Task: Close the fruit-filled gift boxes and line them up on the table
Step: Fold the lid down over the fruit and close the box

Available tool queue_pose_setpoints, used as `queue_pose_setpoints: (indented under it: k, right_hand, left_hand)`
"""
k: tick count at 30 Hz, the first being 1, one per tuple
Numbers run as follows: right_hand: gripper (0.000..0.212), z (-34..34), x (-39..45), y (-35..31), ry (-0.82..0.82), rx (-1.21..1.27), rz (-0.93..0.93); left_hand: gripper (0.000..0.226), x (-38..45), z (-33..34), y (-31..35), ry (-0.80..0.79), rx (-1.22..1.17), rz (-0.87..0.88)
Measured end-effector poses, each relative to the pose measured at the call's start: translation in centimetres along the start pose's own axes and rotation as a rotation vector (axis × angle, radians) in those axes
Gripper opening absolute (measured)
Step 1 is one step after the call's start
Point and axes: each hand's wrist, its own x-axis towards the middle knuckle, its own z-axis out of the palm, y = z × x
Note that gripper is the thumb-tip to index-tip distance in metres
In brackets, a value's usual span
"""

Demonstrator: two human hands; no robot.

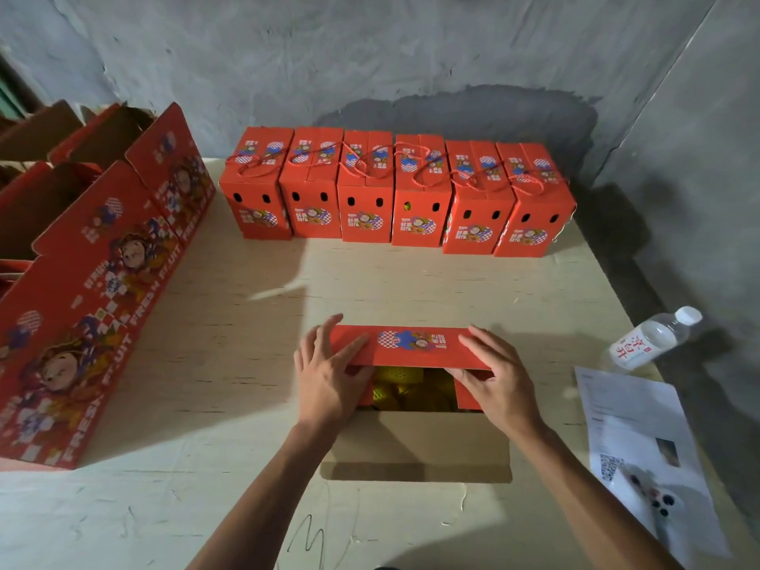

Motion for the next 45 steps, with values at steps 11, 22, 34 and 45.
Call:
queue_pose_setpoints:
  k: [11, 22, 34, 45]
  right_hand:
    - [0.092, 0.0, -0.5, 0.9, -0.254, -0.215, 0.012]
    - [0.081, -0.2, 1.3, 0.6, -0.057, -0.239, 0.032]
    - [0.045, -2.3, 0.6, 2.7, -0.113, -0.122, -0.205]
    - [0.036, -2.1, -0.5, 2.8, -0.093, -0.03, -0.185]
  left_hand:
    - [0.071, 0.8, -1.1, -0.6, -0.398, 0.053, 0.102]
    - [0.058, 3.2, -1.7, -0.2, -0.36, 0.021, 0.124]
    - [0.039, 2.3, -3.2, -4.0, -0.377, -0.254, 0.236]
    - [0.031, 1.5, -3.5, -4.2, -0.317, -0.346, 0.208]
